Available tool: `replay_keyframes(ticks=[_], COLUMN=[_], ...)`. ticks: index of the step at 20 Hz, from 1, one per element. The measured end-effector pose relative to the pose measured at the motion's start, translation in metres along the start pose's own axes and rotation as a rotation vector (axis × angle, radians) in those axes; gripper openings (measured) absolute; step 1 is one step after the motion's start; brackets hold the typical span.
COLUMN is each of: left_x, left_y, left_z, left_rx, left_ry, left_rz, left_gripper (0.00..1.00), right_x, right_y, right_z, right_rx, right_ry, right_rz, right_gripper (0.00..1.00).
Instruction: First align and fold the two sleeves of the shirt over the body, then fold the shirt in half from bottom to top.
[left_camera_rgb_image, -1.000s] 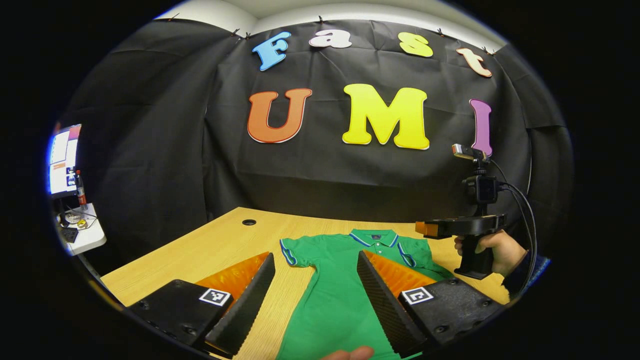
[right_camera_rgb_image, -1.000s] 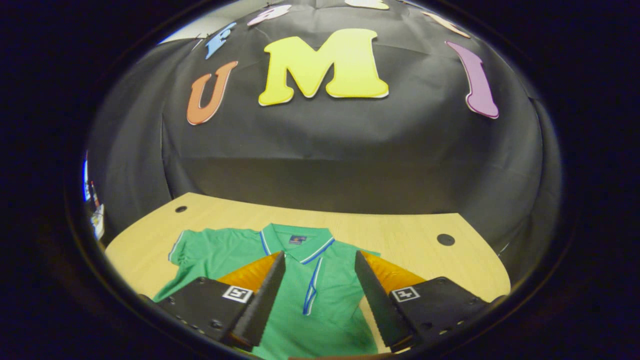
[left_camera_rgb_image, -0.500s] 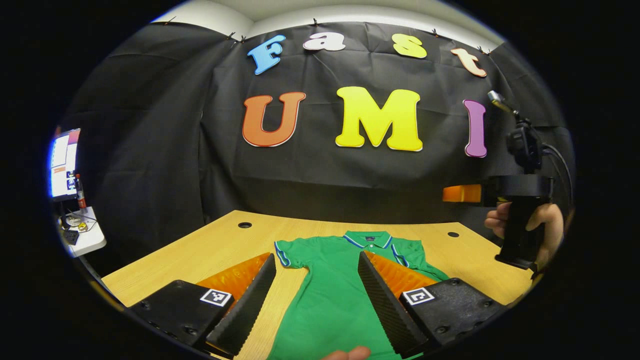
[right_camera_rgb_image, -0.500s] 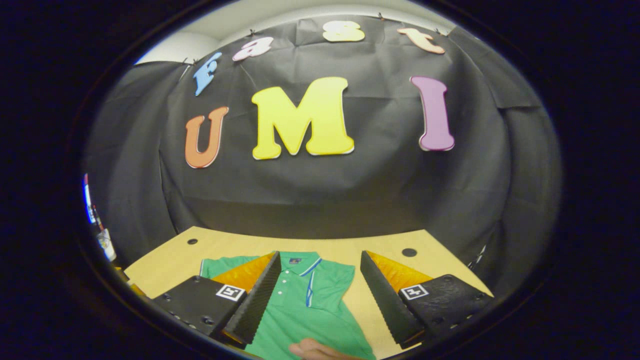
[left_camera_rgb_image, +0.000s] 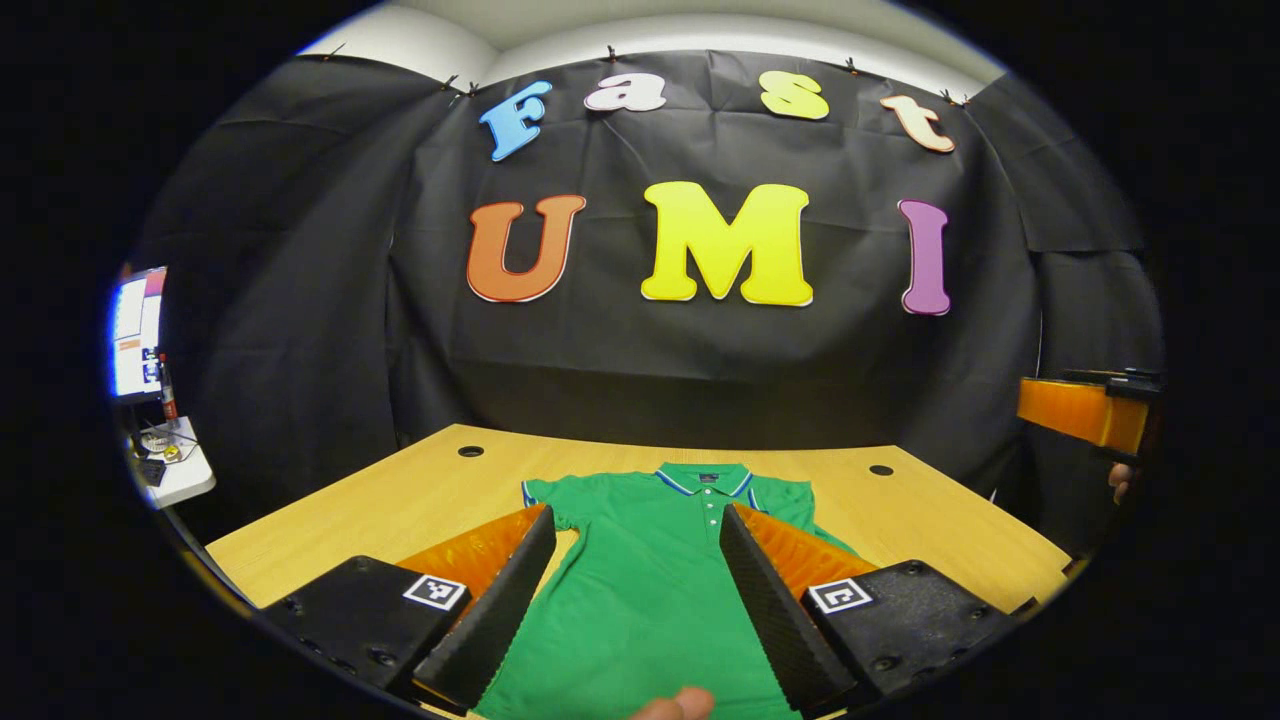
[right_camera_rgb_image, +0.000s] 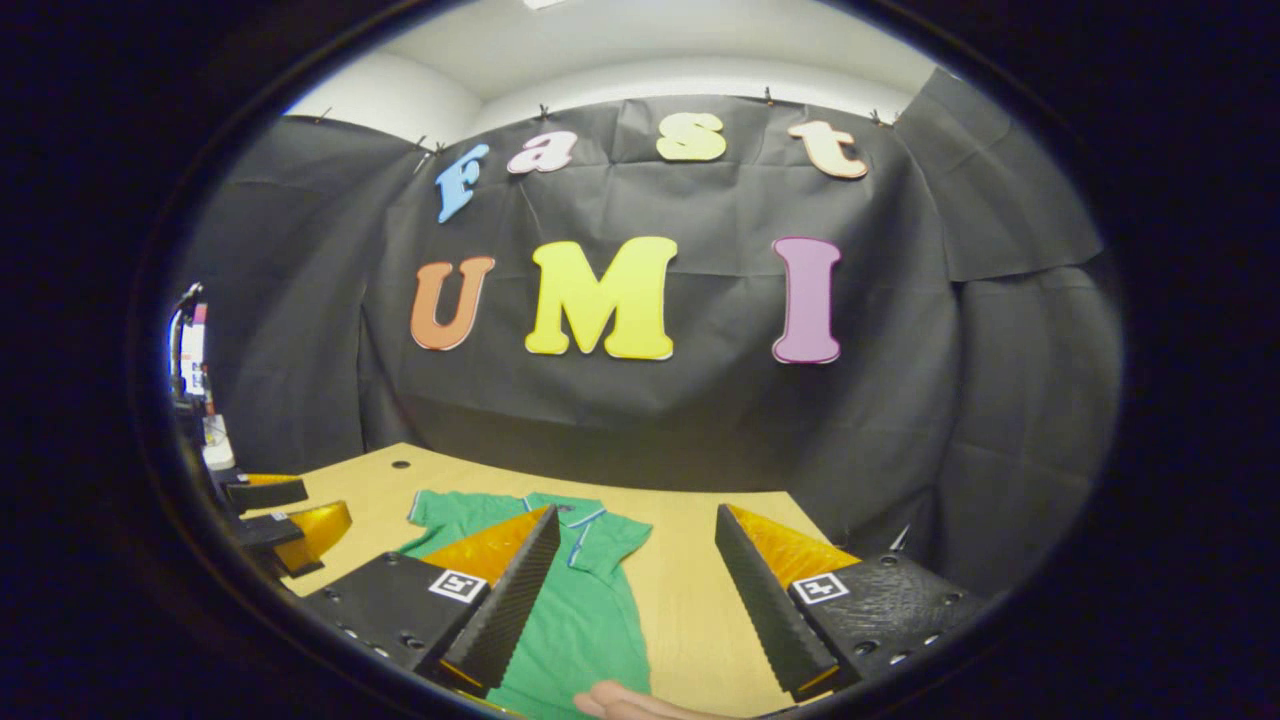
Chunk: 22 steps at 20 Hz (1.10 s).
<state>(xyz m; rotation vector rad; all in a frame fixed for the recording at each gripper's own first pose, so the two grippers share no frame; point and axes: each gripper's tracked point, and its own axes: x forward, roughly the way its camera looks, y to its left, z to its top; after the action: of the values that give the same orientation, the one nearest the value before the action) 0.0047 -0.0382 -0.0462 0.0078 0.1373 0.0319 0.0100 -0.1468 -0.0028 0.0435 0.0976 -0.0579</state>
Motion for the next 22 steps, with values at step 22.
replay_keyframes(ticks=[22], left_x=[0.271], left_y=[0.151], left_z=[-0.067], left_rx=[-0.100], left_ry=[0.190], left_rz=[0.199], left_gripper=[1.00], right_x=[-0.018], right_y=[0.008], right_z=[-0.092], right_rx=[-0.031], right_ry=[0.028], right_rz=[0.177], right_gripper=[0.95])
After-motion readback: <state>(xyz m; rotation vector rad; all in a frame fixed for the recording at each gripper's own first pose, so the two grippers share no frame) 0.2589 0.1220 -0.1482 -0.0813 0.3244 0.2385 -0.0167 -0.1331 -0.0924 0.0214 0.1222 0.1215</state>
